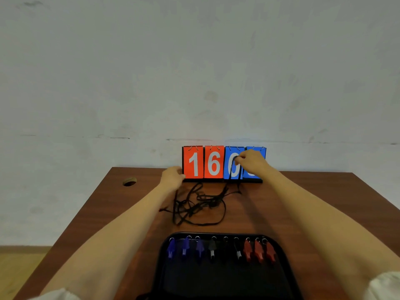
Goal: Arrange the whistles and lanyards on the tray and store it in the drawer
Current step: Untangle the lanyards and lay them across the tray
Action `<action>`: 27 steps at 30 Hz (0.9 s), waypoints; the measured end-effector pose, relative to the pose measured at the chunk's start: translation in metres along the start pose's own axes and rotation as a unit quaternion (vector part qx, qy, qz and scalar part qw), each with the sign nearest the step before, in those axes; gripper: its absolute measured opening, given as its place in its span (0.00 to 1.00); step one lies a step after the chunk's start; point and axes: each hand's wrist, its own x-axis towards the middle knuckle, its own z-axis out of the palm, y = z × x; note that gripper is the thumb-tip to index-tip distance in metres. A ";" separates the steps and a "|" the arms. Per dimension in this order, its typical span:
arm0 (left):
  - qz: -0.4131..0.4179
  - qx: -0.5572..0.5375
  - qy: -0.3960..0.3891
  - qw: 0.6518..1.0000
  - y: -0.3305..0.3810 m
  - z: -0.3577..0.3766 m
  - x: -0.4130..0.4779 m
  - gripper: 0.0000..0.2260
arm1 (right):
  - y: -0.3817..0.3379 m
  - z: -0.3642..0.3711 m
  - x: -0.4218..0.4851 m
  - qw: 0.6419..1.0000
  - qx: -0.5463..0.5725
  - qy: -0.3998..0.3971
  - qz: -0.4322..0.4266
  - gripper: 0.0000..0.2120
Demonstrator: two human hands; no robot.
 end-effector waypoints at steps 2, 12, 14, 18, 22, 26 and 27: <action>0.042 0.026 -0.010 0.999 0.012 0.008 -0.002 0.21 | -0.012 -0.005 -0.006 0.999 0.021 0.011 -0.030 0.14; 0.191 -0.026 -0.036 0.981 0.078 0.021 -0.011 0.08 | -0.050 -0.035 -0.021 0.987 0.058 0.078 -0.130 0.13; 0.195 -0.032 -0.012 0.980 0.081 0.015 -0.013 0.07 | -0.049 -0.039 -0.023 0.985 0.065 0.089 -0.129 0.13; 0.183 -0.059 0.004 0.981 0.079 0.004 -0.016 0.08 | -0.042 -0.043 -0.023 0.989 0.074 0.098 -0.085 0.14; 0.182 -0.048 -0.025 0.982 0.075 -0.004 -0.023 0.08 | -0.038 -0.038 -0.028 0.988 0.145 0.029 -0.052 0.12; 0.151 -0.028 0.021 0.988 0.060 -0.006 -0.020 0.09 | -0.036 -0.036 -0.030 0.979 0.194 0.031 -0.048 0.12; 0.135 -0.048 0.038 0.989 0.055 -0.008 -0.017 0.08 | -0.035 -0.036 -0.030 0.980 0.192 0.038 -0.045 0.12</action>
